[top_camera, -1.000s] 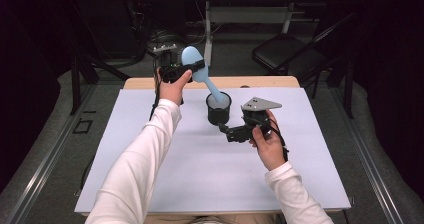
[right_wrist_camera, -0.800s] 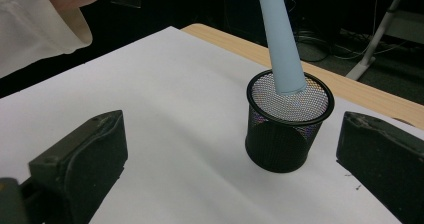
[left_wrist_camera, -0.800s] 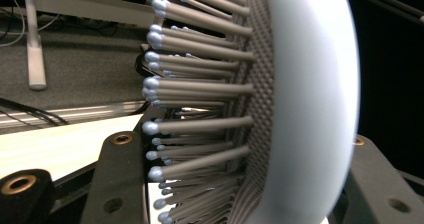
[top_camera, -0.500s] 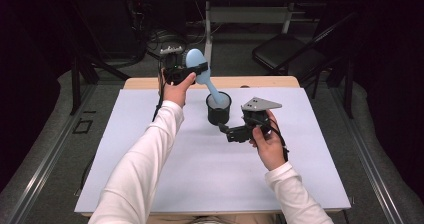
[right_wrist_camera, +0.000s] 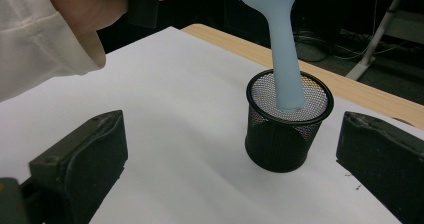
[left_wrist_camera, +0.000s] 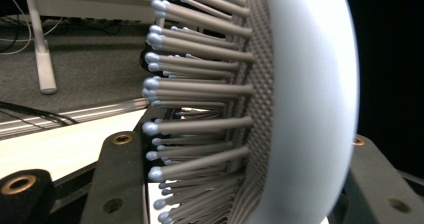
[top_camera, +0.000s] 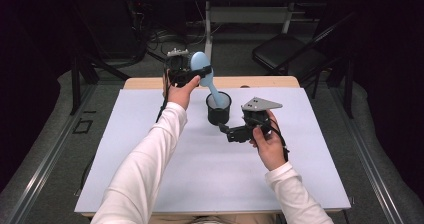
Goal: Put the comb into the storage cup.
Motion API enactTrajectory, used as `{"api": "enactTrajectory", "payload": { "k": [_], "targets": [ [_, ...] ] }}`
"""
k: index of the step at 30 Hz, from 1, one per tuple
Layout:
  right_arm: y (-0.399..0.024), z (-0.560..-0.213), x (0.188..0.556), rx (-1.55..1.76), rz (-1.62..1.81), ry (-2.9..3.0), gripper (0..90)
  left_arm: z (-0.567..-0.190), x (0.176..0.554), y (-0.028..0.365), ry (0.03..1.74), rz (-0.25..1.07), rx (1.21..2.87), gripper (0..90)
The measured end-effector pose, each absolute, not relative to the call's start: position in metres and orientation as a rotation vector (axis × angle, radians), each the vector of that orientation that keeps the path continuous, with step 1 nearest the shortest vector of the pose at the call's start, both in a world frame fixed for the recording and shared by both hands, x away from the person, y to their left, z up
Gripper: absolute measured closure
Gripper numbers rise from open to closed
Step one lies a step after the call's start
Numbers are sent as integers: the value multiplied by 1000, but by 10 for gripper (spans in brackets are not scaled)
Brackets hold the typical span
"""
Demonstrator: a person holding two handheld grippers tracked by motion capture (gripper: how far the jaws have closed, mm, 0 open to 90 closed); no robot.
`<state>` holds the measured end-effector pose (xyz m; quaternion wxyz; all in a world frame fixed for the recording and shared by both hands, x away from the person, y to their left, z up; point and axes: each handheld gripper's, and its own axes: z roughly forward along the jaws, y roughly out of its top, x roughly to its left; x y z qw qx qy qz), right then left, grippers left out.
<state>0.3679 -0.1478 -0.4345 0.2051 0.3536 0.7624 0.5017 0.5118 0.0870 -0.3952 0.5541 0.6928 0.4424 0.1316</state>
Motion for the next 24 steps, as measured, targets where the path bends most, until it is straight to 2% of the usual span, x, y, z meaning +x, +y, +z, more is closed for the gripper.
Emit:
{"api": "enactTrajectory", "payload": {
  "k": [24],
  "targets": [
    [-148,-435,368,987,1403,2128,0,-407,513,73,1010,330,1720,483]
  ]
}}
